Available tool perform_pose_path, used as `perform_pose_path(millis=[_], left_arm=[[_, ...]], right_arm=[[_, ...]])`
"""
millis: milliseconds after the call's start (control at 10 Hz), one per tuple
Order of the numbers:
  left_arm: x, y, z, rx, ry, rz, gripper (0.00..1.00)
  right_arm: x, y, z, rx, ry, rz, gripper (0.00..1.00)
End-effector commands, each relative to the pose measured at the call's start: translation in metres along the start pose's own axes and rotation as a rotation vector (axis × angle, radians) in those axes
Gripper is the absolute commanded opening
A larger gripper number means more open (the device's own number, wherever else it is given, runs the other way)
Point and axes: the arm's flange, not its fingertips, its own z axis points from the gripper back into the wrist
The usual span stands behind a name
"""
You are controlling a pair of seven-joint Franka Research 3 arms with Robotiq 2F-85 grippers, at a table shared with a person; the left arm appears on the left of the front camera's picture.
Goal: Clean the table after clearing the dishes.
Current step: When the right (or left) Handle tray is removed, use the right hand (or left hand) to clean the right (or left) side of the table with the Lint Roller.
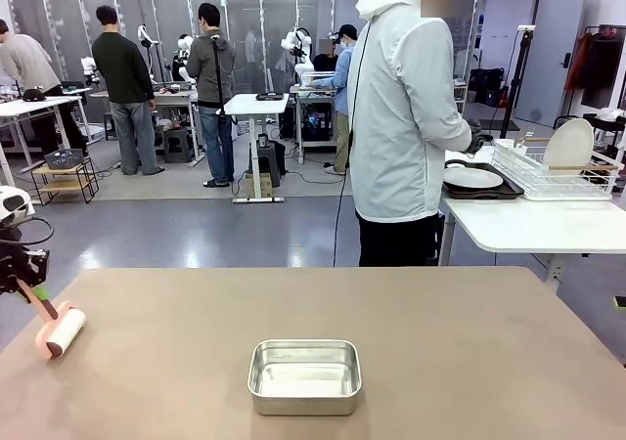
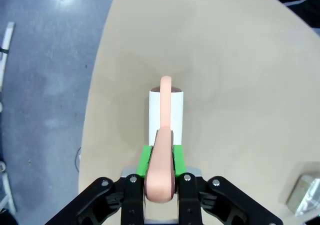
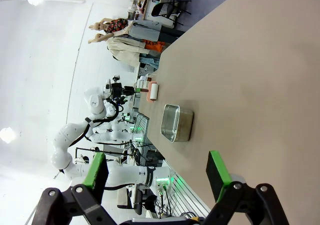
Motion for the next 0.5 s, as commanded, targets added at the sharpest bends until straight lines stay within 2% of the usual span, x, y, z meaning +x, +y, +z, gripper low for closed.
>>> perform_pose_path(millis=[0,200,400], left_arm=[[-0.017,-0.010,0.022,-0.031,-0.046,0.003,0.21],[-0.019,-0.017,0.057,0.035,-0.126,0.004,0.21],[-0.022,-0.026,0.081,0.036,-0.209,-0.010,0.21]], right_arm=[[-0.003,0.001,0.001,0.001,0.009,0.019,1.00],[-0.003,0.001,0.001,0.001,0.009,0.019,1.00],[-0.003,0.001,0.001,0.001,0.009,0.019,1.00]])
